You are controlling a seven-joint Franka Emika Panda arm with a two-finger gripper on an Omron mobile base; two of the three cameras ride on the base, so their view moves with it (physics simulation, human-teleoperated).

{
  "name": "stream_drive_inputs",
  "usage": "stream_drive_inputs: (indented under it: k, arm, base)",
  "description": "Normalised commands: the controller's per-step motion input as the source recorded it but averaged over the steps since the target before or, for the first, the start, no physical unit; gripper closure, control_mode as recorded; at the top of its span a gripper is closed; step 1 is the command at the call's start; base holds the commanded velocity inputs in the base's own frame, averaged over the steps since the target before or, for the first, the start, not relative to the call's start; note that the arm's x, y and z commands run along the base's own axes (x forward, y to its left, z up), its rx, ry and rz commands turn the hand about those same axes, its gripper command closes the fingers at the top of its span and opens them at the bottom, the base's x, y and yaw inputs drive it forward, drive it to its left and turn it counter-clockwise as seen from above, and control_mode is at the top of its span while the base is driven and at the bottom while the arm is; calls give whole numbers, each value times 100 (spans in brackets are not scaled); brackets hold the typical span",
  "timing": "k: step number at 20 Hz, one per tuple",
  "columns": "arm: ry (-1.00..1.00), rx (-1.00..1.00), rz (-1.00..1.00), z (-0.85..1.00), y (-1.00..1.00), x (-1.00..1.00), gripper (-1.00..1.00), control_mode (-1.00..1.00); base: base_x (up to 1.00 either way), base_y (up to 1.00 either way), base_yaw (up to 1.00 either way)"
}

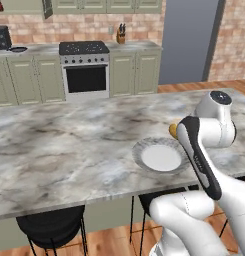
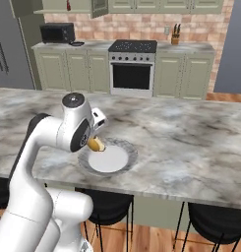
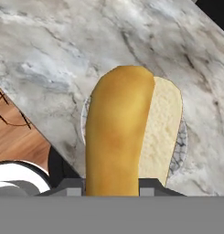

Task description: Move the hot dog bun to the plate on the dining table and place the condiment next to that plate. Then navigate to the fridge and take the sausage and place it on the plate as well.

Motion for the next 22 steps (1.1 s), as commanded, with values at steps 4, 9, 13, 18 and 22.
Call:
stream_drive_inputs:
  k: [4, 9, 13, 18, 22]
  arm:
    - [7, -2, 0, -32, 7, 7, 100, -100]
    - [17, -5, 0, -36, 18, 14, 100, -100]
    - [11, -3, 0, -37, 10, 24, 100, -100]
    - [1, 0, 0, -37, 2, 26, 100, -100]
    - [0, 0, 0, -28, 0, 29, 100, -100]
  base:
    - [0, 0, 0]
    - [0, 0, 0]
    - [0, 0, 0]
    - [0, 0, 0]
    - [0, 0, 0]
